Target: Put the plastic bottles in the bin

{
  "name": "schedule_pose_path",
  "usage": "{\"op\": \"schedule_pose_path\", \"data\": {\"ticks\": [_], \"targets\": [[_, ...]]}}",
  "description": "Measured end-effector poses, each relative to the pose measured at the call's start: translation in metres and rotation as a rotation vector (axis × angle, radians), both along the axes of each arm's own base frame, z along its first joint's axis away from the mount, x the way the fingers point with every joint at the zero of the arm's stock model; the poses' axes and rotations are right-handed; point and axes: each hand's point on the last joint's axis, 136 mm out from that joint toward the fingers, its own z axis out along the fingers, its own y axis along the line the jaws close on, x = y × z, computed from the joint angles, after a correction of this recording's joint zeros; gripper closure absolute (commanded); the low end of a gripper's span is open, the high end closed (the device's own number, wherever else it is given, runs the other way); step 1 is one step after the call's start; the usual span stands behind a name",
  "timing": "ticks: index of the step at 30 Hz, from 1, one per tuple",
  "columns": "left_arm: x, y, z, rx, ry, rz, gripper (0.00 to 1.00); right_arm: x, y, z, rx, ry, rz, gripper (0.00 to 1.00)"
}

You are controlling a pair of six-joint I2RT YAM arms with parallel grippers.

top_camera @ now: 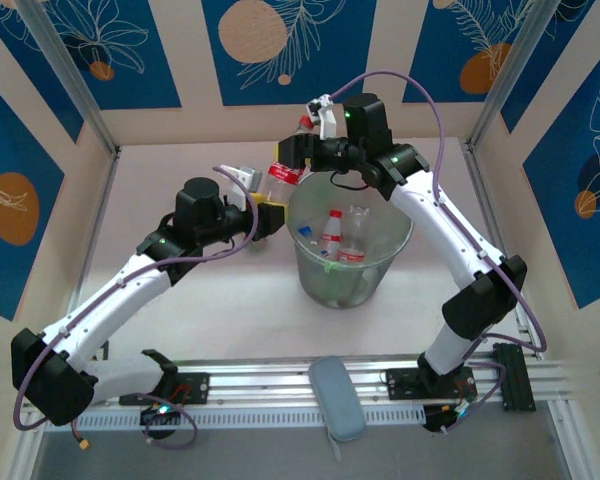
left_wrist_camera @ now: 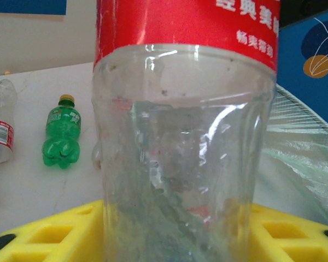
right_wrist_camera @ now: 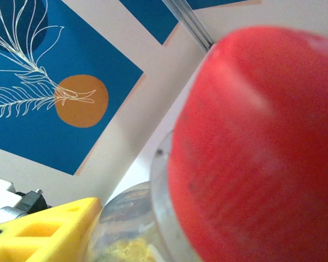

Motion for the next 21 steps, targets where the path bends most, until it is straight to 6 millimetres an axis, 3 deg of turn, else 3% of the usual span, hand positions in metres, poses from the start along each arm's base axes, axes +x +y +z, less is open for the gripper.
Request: {"op": "schedule_pose_path", "data": {"ticks": [7, 10, 12, 16, 21], "targets": [[-0.001, 0.001, 0.006, -0.016, -0.021, 0.004, 0.23, -0.001, 0.0, 0.004, 0.006, -0.006, 0.003, 0.43], [-0.007, 0.004, 0.015, -0.038, -0.053, -0.001, 0.06, -0.003, 0.0, 0.022, 0.027, -0.032, 0.011, 0.43], [-0.012, 0.006, 0.021, -0.05, -0.074, -0.008, 0.0, -0.004, -0.003, 0.041, 0.046, -0.073, 0.009, 0.44], [-0.019, 0.008, 0.031, -0.075, -0.1, -0.024, 0.0, -0.003, -0.014, 0.08, 0.083, -0.167, -0.009, 0.46], [-0.019, 0.007, 0.031, -0.077, -0.099, -0.025, 0.08, 0.008, -0.044, 0.098, 0.08, -0.223, -0.078, 0.47]]}}
